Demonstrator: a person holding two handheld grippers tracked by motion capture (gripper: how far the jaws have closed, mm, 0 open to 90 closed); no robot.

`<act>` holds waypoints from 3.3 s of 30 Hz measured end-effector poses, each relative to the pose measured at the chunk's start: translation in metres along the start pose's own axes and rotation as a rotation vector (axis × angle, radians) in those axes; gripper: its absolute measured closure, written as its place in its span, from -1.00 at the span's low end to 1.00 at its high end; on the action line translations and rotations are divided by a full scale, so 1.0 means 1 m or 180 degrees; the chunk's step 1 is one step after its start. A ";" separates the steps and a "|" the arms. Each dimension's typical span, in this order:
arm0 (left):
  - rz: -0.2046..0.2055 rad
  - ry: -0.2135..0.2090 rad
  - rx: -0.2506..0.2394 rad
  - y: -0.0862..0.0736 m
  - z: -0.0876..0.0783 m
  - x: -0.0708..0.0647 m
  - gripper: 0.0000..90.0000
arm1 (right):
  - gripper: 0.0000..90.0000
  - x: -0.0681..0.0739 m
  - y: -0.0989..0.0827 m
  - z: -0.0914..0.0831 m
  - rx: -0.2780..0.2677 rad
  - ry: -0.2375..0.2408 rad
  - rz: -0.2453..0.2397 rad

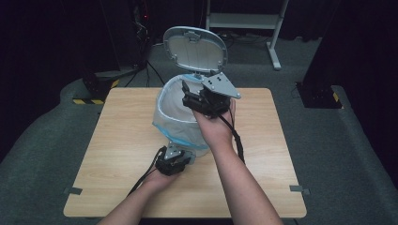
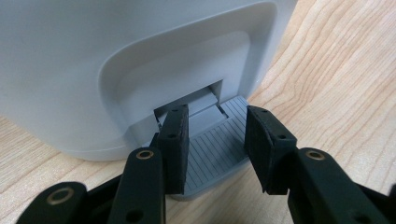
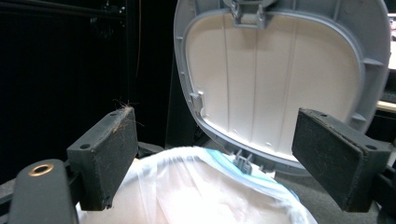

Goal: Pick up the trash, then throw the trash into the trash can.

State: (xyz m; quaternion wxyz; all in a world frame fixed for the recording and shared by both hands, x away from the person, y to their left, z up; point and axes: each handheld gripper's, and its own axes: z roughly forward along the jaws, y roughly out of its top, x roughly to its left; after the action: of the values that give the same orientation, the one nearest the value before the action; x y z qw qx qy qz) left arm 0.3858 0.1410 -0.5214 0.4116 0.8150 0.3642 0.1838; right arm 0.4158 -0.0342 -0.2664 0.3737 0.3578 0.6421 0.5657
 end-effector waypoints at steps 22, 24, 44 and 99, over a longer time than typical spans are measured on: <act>-0.0001 -0.0001 -0.0005 0.000 0.000 0.000 0.33 | -0.65 -0.033 -0.036 -0.042 0.0204 -0.0174 -0.0049; -0.0001 -0.0002 -0.0005 0.000 0.000 0.000 0.33 | -0.64 -0.036 -0.040 -0.047 0.0223 -0.0199 -0.0065; 0.0011 0.0004 0.0002 0.000 0.000 0.000 0.33 | -0.47 -0.055 -0.093 -0.073 0.0519 -0.0300 -0.0067; 0.0030 -0.0004 -0.0038 -0.001 -0.001 0.000 0.22 | -0.48 -0.075 -0.269 -0.100 0.1669 -0.0401 0.0160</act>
State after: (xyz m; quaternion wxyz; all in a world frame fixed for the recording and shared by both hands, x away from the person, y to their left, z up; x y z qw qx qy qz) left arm 0.3846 0.1417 -0.5214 0.4158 0.8144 0.3589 0.1874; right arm 0.3524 -0.1739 -0.5204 0.2933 0.4927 0.7331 0.3658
